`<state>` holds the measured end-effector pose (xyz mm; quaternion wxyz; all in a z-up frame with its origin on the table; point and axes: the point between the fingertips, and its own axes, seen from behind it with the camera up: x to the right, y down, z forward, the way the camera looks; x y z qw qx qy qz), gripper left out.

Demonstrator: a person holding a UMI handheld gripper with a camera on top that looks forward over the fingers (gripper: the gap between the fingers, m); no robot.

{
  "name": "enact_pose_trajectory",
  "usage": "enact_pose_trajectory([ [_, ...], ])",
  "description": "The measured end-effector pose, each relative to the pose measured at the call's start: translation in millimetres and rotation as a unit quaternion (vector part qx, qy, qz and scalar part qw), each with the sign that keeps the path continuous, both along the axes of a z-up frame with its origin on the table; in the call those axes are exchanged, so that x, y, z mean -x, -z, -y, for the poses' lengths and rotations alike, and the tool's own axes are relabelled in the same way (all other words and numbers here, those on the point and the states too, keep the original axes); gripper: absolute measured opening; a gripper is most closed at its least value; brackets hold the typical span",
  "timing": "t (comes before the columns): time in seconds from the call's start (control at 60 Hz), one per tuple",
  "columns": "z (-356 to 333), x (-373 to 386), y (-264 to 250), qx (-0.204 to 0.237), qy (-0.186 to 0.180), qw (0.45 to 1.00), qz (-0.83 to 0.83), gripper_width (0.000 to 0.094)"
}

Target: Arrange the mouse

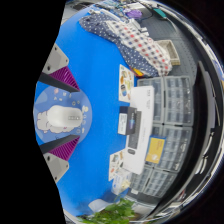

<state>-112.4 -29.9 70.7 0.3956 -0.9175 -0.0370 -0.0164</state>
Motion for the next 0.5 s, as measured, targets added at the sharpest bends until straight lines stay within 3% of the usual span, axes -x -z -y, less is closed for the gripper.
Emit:
enact_pose_trajectory([
  [0.25, 24, 31, -101, -0.065, -0.001, 0.998, -0.008, 0.0876],
  [0.5, 56, 60, -143, -0.090, -0.011, 0.996, -0.018, 0.0877],
])
